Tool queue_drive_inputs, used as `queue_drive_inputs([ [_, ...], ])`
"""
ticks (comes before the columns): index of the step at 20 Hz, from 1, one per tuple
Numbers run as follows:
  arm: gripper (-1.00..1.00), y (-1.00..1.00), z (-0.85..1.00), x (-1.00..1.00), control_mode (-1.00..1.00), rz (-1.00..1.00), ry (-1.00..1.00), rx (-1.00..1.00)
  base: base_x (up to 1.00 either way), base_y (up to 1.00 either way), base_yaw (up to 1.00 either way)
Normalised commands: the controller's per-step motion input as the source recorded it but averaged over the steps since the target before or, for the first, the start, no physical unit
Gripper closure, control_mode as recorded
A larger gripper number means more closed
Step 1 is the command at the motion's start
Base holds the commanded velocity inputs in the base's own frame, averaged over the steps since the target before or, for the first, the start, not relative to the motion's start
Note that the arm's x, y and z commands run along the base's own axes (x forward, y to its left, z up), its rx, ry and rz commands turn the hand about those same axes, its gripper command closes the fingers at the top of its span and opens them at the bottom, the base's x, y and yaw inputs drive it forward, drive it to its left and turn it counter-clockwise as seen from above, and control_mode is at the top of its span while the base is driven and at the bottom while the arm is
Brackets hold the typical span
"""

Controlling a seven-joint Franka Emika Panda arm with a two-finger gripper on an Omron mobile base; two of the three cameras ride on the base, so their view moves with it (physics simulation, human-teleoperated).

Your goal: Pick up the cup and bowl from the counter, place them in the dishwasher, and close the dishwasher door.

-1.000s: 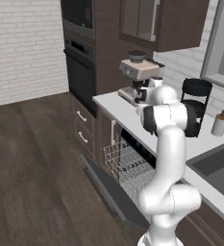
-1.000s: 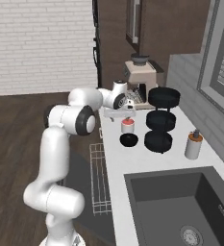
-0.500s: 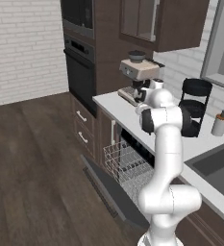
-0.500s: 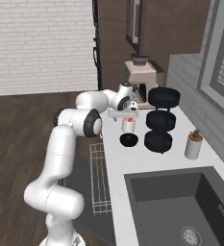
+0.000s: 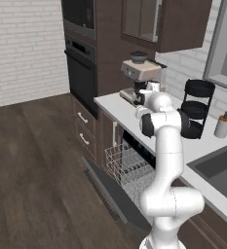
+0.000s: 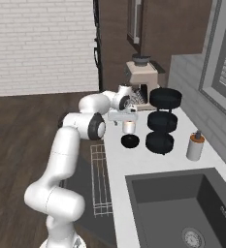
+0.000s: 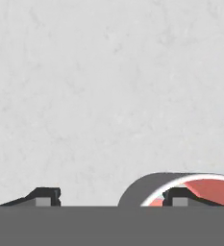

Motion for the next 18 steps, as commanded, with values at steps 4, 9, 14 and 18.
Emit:
queue_drive_inputs([
  [4,1.0,0.5,-0.24,0.0,-1.0,0.0,0.25,-0.02,0.0,0.0,0.0],
  [9,1.0,0.01,-0.21,-0.08,-1.0,0.0,0.1,0.01,0.0,0.0,0.0],
  [14,1.0,0.09,-0.36,-0.39,-1.0,0.0,-0.02,0.01,0.0,0.0,0.0],
  [18,1.0,0.86,-0.1,-0.97,-1.0,0.0,-0.57,0.01,0.0,0.0,0.0],
])
